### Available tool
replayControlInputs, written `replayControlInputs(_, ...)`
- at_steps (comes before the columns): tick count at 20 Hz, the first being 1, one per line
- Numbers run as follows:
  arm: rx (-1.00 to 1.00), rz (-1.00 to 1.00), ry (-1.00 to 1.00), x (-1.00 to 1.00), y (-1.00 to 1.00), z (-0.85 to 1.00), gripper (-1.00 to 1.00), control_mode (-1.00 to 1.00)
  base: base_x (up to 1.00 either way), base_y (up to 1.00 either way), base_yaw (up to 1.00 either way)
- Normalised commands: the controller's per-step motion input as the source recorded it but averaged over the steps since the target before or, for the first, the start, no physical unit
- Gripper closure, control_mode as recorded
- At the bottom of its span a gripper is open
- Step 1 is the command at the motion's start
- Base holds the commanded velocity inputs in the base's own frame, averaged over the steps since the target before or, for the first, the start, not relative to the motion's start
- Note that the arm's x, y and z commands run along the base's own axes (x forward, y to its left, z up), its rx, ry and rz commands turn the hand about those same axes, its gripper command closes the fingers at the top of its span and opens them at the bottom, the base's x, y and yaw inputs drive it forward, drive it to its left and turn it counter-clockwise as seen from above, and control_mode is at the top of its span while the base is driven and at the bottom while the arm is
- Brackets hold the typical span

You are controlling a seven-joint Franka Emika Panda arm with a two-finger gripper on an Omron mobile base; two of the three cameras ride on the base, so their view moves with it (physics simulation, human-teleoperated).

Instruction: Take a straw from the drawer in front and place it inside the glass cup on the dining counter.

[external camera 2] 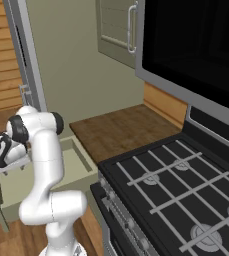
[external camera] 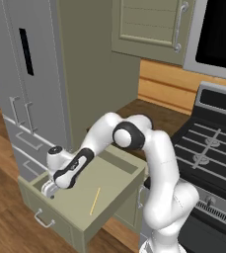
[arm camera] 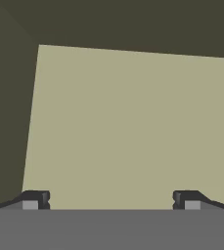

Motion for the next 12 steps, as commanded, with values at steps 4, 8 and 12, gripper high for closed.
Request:
replayControlInputs(4, 0.00, -0.24, 0.00, -0.23, -0.46, 0.61, -1.00, -1.00, 0.00, 0.00, 0.00)
replayControlInputs(8, 0.00, -0.38, 0.06, 0.01, -0.94, 0.27, -1.00, -1.00, 0.00, 0.00, 0.00)
replayControlInputs(12, 0.00, -0.32, 0.09, -0.01, -0.87, 0.03, -1.00, -1.00, 0.00, 0.00, 0.00)
